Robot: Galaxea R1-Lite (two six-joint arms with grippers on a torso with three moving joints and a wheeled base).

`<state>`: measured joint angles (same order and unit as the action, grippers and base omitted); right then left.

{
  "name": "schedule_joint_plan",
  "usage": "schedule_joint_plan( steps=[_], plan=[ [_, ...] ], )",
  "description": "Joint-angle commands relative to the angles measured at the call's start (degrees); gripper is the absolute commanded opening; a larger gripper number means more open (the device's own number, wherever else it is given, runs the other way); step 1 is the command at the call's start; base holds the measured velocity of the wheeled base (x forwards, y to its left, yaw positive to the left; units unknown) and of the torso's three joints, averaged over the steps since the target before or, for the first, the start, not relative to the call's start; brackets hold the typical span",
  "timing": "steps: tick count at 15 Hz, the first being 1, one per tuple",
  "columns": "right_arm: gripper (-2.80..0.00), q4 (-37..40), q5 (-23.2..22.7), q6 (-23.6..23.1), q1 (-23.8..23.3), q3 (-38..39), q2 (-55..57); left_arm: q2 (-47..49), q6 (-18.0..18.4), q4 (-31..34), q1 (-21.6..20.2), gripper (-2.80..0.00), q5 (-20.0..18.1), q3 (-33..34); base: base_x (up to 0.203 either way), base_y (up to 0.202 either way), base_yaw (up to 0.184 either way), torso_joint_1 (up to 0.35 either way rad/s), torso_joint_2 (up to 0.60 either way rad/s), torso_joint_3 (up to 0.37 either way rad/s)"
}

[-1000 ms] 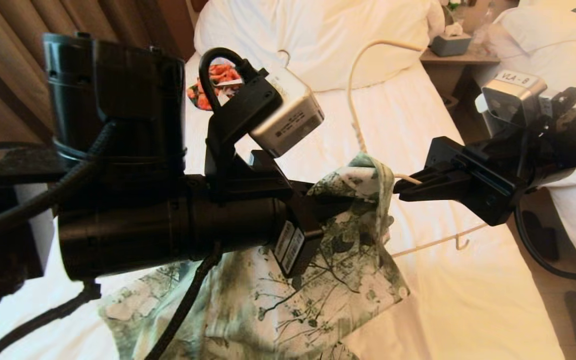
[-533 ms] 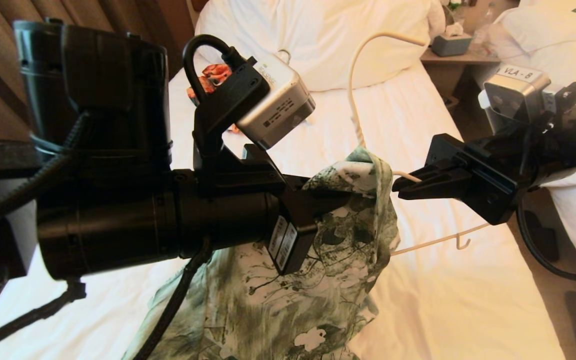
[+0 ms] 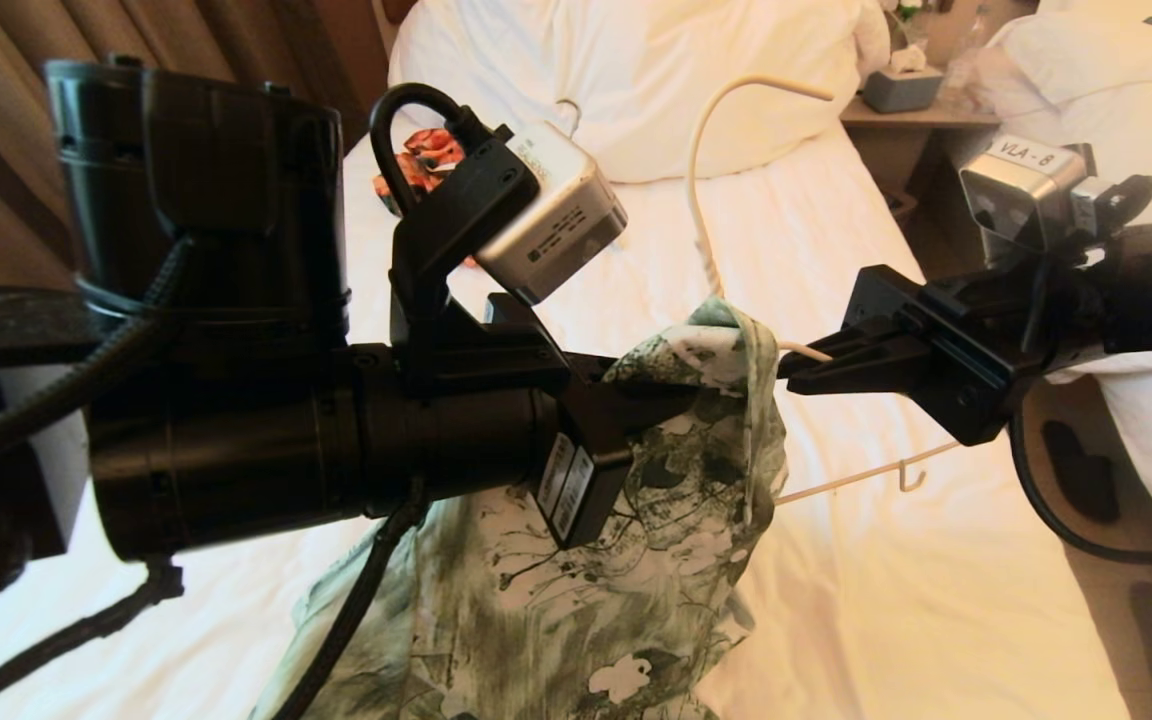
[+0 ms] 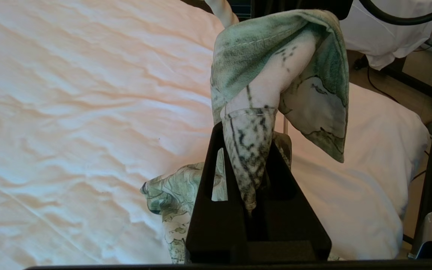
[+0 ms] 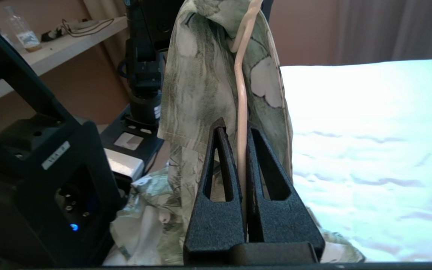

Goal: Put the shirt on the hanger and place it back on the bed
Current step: Hook the other side of the shirt onto the hanger

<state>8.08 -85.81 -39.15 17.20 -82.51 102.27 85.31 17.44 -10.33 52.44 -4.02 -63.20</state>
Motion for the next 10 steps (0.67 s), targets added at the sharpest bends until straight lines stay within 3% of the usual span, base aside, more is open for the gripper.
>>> schedule_joint_plan(
  steps=[1,4,5,10],
  plan=[
    [-2.80,-1.0,-0.5,0.2,0.0,0.7,0.4,0.2,0.1,0.2,-0.2,-2.80,-0.1,0.1,0.000,0.000,0.000,0.000,0.00,0.000],
    [-2.80,-1.2,0.1,2.6,-0.1,1.4,-0.1,0.4,0.1,0.3,-0.3,-2.80,0.2,0.1,0.000,0.000,0.000,0.000,0.00,0.000],
    [0.00,-1.7,0.1,2.9,-0.2,1.9,-0.5,0.4,0.1,0.2,-0.3,-2.80,0.2,0.1,0.000,0.000,0.000,0.000,0.00,0.000],
    [0.00,1.7,0.2,4.6,-2.7,3.2,-3.6,0.0,0.2,0.7,-0.9,-2.80,0.3,0.2,0.000,0.000,0.000,0.000,0.00,0.000]
  ],
)
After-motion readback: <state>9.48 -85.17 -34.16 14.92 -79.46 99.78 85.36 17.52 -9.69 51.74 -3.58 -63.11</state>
